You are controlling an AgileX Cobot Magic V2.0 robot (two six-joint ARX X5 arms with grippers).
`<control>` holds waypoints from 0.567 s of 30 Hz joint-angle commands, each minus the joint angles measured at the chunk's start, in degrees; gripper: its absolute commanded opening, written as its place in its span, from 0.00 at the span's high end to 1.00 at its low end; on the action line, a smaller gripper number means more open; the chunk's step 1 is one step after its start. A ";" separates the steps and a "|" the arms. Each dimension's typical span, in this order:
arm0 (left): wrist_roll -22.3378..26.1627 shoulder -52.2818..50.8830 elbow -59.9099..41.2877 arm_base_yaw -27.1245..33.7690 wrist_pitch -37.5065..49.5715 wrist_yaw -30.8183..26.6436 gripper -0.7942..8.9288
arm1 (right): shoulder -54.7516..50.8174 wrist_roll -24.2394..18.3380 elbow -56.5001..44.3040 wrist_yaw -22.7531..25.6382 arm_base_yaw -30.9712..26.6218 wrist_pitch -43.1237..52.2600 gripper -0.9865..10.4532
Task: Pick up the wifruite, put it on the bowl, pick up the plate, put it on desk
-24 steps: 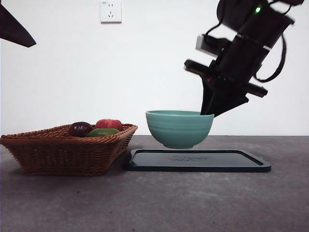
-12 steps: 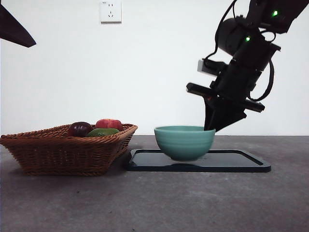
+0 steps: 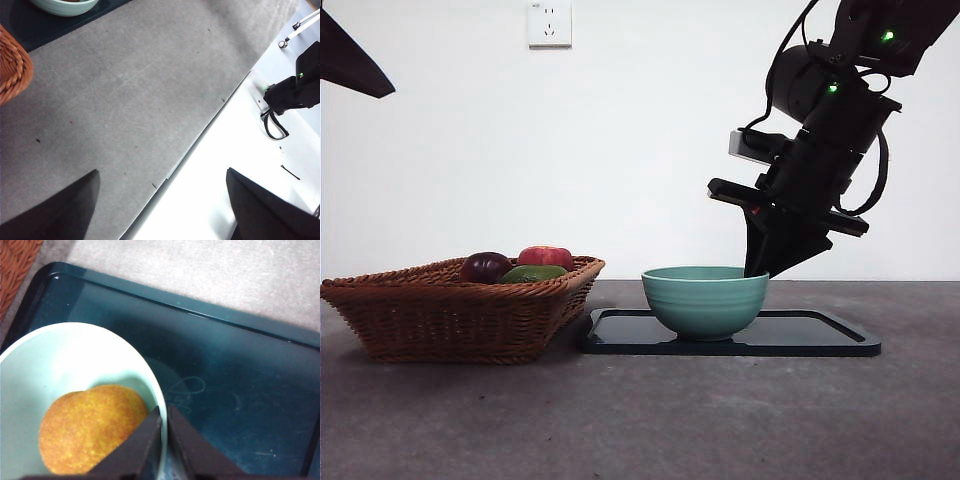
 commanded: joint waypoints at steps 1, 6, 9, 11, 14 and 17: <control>0.70 0.31 0.44 -0.42 0.31 0.33 0.50 | 1.49 -0.44 1.42 -0.15 0.20 0.31 0.88; 0.70 0.31 0.44 -0.42 0.28 0.33 0.50 | 1.62 -0.24 1.42 0.02 0.20 -0.13 0.79; 0.70 0.31 0.44 -0.42 0.28 0.33 0.50 | 1.55 0.07 1.42 0.09 0.20 -0.07 0.79; 0.70 0.31 0.44 -0.42 0.31 0.33 0.50 | 1.25 0.33 1.46 0.28 0.20 -0.07 0.77; 0.70 0.31 0.44 -0.42 0.31 0.33 0.50 | -0.24 0.31 1.60 1.05 -0.13 -0.81 0.76; 0.72 0.31 0.44 -0.42 0.31 0.33 0.50 | -3.10 0.13 1.79 1.75 -0.37 -2.36 0.76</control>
